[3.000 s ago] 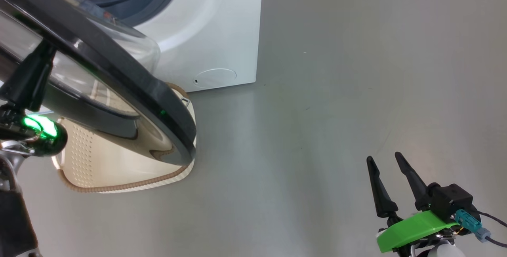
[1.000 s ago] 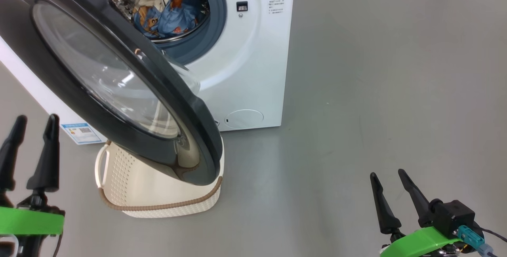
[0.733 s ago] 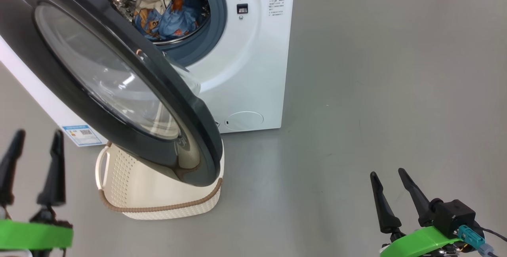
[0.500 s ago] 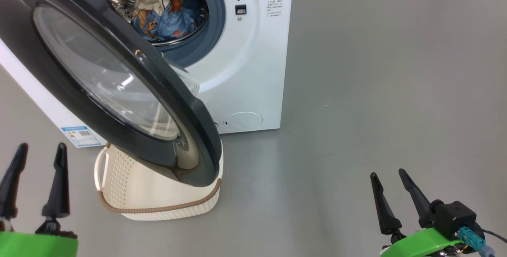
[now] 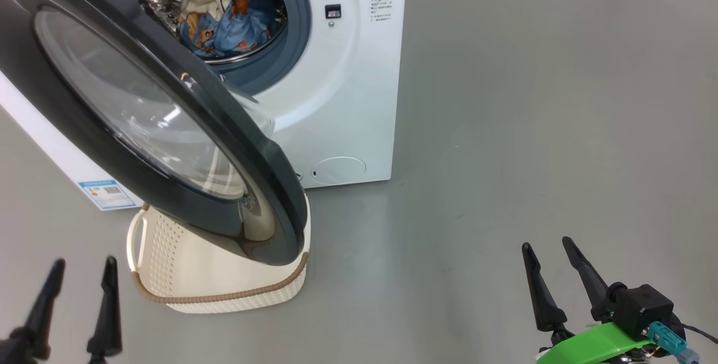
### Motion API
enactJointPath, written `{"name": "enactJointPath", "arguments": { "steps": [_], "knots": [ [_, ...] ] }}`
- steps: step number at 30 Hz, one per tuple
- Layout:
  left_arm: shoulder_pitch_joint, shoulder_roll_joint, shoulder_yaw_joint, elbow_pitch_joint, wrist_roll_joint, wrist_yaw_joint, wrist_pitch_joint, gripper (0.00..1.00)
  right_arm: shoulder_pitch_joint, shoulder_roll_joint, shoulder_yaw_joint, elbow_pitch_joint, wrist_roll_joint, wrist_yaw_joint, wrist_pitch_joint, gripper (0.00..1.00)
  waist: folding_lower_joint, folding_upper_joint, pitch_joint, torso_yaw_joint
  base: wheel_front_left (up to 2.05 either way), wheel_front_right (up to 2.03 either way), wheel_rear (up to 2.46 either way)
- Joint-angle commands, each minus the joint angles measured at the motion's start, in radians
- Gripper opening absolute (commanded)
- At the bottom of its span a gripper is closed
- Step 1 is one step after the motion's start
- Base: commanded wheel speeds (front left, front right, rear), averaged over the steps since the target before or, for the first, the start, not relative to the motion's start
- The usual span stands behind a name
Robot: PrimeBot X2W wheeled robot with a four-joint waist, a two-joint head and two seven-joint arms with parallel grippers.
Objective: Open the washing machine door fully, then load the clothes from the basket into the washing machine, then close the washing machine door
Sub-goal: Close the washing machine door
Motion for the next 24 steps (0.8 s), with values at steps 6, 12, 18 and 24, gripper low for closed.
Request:
{"name": "enactJointPath", "arguments": {
  "steps": [6,12,18,24],
  "knots": [
    [0.027,-0.020,0.066,-0.012,0.042,-0.002,-0.006,1.00,-0.022,-0.002,0.038,-0.033,-0.010,0.002,-0.012,1.00,0.0000,0.0000,0.007,-0.013,0.00,0.00,0.00],
    [0.050,-0.050,0.072,-0.012,0.054,-0.002,-0.006,1.00,-0.027,-0.002,0.036,-0.035,-0.018,0.002,-0.012,1.00,0.0000,0.0000,0.013,-0.019,0.00,0.00,0.00],
    [0.059,-0.062,0.076,-0.002,0.057,-0.002,-0.006,1.00,-0.030,-0.002,0.036,-0.033,-0.022,0.002,-0.012,1.00,0.0000,0.0000,0.009,-0.023,0.00,0.00,0.00],
    [0.064,-0.066,0.067,0.011,0.053,-0.002,-0.006,1.00,-0.033,-0.002,0.036,-0.033,-0.022,0.002,-0.012,1.00,0.0000,0.0000,0.016,-0.021,0.00,0.00,0.00]
  ]
}}
